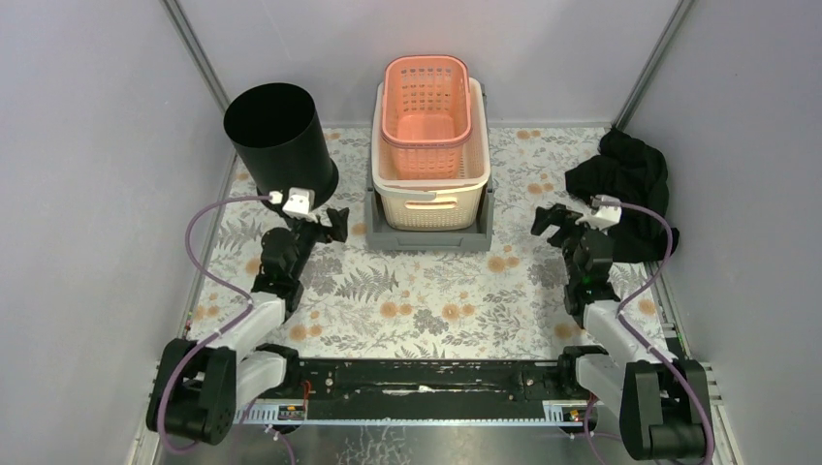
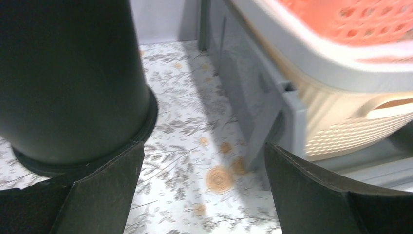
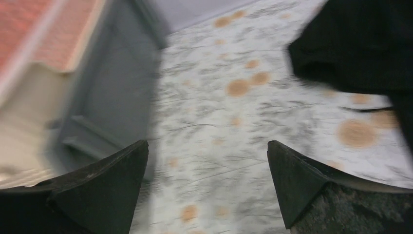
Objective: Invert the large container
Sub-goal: Pick up the container from the container.
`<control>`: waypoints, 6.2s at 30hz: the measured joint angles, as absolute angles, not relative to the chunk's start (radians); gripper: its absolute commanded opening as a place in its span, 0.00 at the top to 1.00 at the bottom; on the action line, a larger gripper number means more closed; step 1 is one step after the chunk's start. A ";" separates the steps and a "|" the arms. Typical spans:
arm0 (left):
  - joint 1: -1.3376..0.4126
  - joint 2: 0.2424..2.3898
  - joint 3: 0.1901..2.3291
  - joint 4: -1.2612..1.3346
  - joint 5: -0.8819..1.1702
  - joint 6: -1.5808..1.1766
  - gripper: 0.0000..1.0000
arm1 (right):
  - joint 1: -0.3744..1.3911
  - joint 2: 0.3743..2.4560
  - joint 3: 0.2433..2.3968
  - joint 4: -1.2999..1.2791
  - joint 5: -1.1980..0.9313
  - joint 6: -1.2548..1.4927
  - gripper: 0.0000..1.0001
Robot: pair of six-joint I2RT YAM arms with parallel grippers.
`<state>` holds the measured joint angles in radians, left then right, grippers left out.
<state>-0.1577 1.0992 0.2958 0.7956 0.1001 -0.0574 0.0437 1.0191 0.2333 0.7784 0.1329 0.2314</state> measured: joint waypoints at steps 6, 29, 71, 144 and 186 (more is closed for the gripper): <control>-0.294 0.968 0.439 0.586 0.091 -0.134 0.00 | 0.047 0.983 0.448 0.519 -0.187 0.488 0.01; -0.341 0.678 0.732 0.103 0.263 -0.533 0.00 | 0.058 1.198 0.566 0.474 -1.005 0.994 0.01; -0.341 0.811 0.833 -0.239 0.311 -0.636 0.00 | 0.018 1.060 0.760 -0.224 -0.697 0.611 0.01; -0.339 1.133 1.294 -0.509 0.195 -0.513 0.00 | 0.193 1.461 1.726 -0.586 -0.373 0.474 0.45; -0.313 1.023 1.226 -0.599 0.173 -0.505 0.00 | 0.400 2.148 2.350 -0.778 0.120 0.303 1.00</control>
